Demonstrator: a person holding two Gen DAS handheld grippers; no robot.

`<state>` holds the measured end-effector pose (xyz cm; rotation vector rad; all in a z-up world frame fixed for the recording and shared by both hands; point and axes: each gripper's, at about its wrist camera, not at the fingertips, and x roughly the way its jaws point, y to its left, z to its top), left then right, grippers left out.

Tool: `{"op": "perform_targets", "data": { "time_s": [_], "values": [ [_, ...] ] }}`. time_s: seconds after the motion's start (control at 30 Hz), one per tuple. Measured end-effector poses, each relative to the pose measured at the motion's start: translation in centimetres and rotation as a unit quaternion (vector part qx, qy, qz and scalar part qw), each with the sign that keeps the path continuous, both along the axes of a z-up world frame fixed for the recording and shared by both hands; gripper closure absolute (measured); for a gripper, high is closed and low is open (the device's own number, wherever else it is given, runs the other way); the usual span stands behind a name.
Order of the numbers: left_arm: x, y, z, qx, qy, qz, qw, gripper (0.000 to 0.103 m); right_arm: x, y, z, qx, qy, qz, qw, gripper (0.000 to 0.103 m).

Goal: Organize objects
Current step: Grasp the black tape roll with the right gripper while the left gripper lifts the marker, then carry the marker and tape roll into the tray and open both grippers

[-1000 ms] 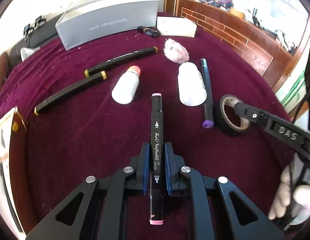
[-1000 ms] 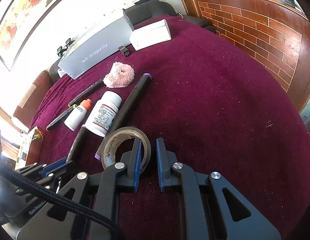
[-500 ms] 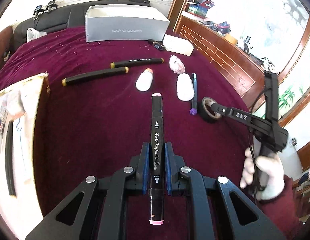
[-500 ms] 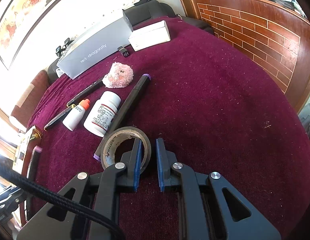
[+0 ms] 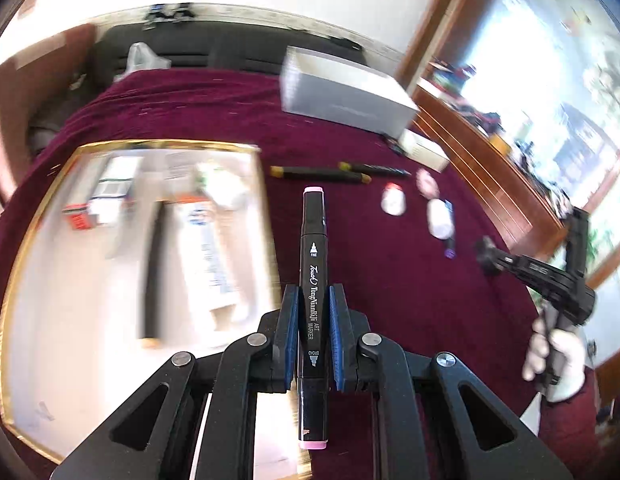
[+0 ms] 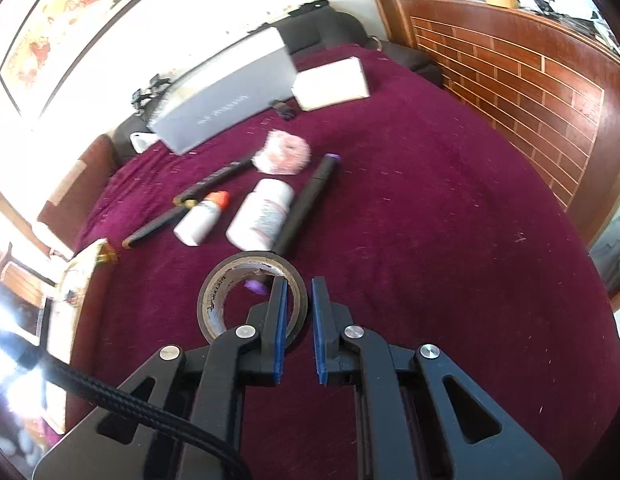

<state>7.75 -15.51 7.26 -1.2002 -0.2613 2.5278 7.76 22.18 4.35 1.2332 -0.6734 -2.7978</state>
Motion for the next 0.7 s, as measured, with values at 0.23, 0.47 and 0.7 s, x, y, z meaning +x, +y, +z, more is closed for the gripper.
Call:
{"op": "perform_targets", "data": {
  "time_s": [0.23,0.47,0.7],
  "values": [
    [0.1,-6.8,-0.9,-0.019,-0.009,0.072,0.9972,0.091,0.0,-5.5,3.1,-0.011,0.018,0.067,0.998,0.094],
    [-1.6,-11.8,-2.1,-0.058,-0.025,0.110,0.9919,0.091,-1.4,-14.2,4.5,-0.027,0.017,0.155,0.987,0.094],
    [-3.3,-14.1,-3.9,-0.087,-0.052,0.106,0.9892,0.091,-3.1,-24.6,3.5,-0.018,-0.007,0.239,0.971,0.093]
  ]
}}
